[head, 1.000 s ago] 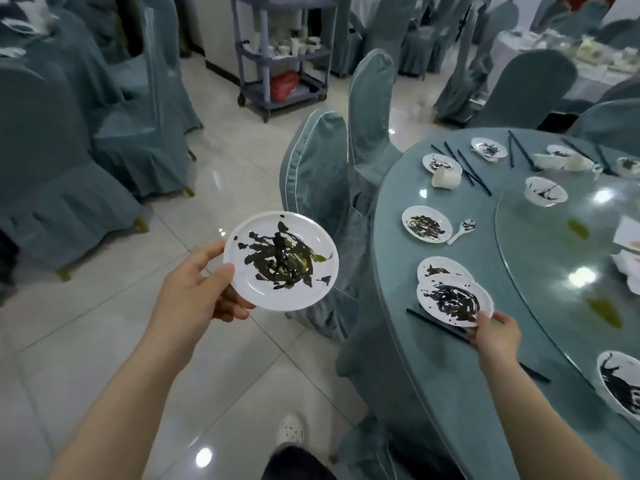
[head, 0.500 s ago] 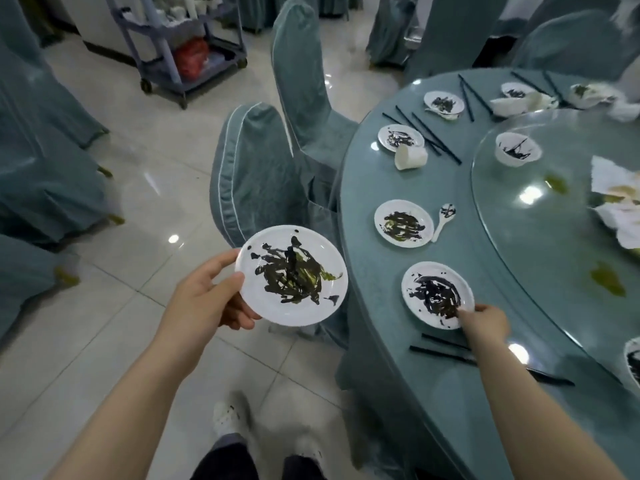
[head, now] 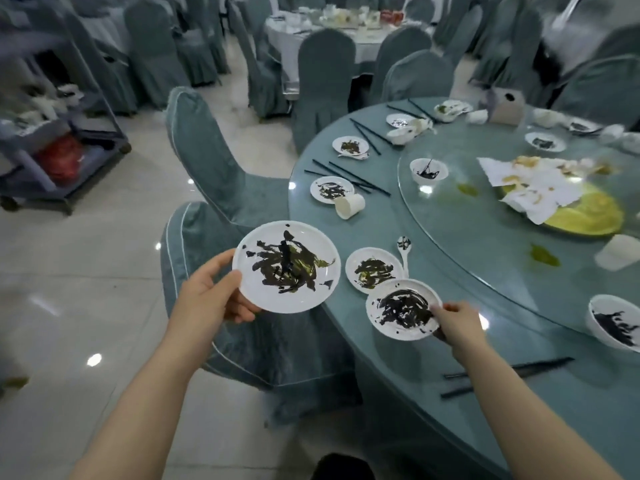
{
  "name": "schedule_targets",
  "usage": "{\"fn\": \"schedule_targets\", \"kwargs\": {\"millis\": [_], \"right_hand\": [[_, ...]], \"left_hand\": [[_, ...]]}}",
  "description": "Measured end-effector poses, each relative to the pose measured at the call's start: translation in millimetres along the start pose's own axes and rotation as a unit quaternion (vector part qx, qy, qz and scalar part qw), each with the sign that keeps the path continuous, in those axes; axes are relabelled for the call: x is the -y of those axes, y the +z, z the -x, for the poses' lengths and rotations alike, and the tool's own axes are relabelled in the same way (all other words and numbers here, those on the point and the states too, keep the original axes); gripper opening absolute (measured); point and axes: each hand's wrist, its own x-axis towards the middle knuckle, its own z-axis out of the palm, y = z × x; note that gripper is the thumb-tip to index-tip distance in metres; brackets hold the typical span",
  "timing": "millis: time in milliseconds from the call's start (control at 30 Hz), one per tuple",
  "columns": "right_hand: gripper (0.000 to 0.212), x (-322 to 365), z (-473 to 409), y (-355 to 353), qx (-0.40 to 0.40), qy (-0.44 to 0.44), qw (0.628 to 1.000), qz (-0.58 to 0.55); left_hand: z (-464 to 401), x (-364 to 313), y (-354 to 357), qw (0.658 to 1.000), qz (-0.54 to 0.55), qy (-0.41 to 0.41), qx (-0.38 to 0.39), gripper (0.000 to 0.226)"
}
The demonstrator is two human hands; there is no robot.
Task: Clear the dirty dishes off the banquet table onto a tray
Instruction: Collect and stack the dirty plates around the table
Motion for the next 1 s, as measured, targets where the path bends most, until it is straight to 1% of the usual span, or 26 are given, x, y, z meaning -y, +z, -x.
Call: {"fn": "schedule_targets", "kwargs": {"millis": [100, 200, 300, 433, 567, 633, 733, 800, 900, 1000], "right_hand": [[0.006, 1.9, 1.8, 13.8, 0.003, 0.034, 0.998, -0.057], [0.005, 11.8, -5.9, 30.8, 0.001, 0.052, 0.997, -0.065], [0.003, 27.9, -25.1, 54.5, -0.005, 0.055, 0.995, -0.080], [0.008, 33.9, -53.7, 85.6, -0.029, 0.037, 0.997, 0.060], [0.010, 25.3, -65.5, 111.7, -0.030, 0.038, 0.994, 0.102], [0.011, 23.0, -67.7, 119.3, -0.023, 0.053, 0.992, 0.114], [0.010, 29.4, -63.1, 127.0, -0.011, 0.091, 0.995, 0.048], [0.010, 42.1, -55.1, 131.1, 0.003, 0.096, 0.995, 0.015], [0.008, 72.1, -32.6, 141.9, 0.034, 0.060, 0.997, -0.024], [0.008, 110.1, 6.8, 169.2, 0.073, 0.015, 0.993, -0.096]], "left_hand": [[-21.0, -5.8, -7.4, 1.000, 0.010, 0.006, 0.017, 0.032], [-45.8, -12.6, -15.5, 0.999, 0.009, 0.011, 0.033, 0.032], [-73.5, -18.4, -24.8, 1.000, 0.024, 0.009, 0.016, 0.031], [-106.6, -27.2, -42.4, 0.998, 0.055, 0.012, -0.026, 0.031], [-134.7, -28.6, -62.3, 0.996, 0.060, 0.019, -0.068, 0.030], [-144.9, -26.2, -69.5, 0.995, 0.060, 0.019, -0.076, 0.031], [-158.5, -18.6, -80.5, 0.995, 0.059, 0.018, -0.079, 0.031], [-166.4, -12.2, -86.1, 0.994, 0.064, 0.013, -0.082, 0.031], [-177.2, -6.6, -94.9, 0.995, 0.069, 0.007, -0.072, 0.030], [-183.8, -5.4, -119.5, 0.996, 0.065, 0.012, -0.058, 0.031]]}}
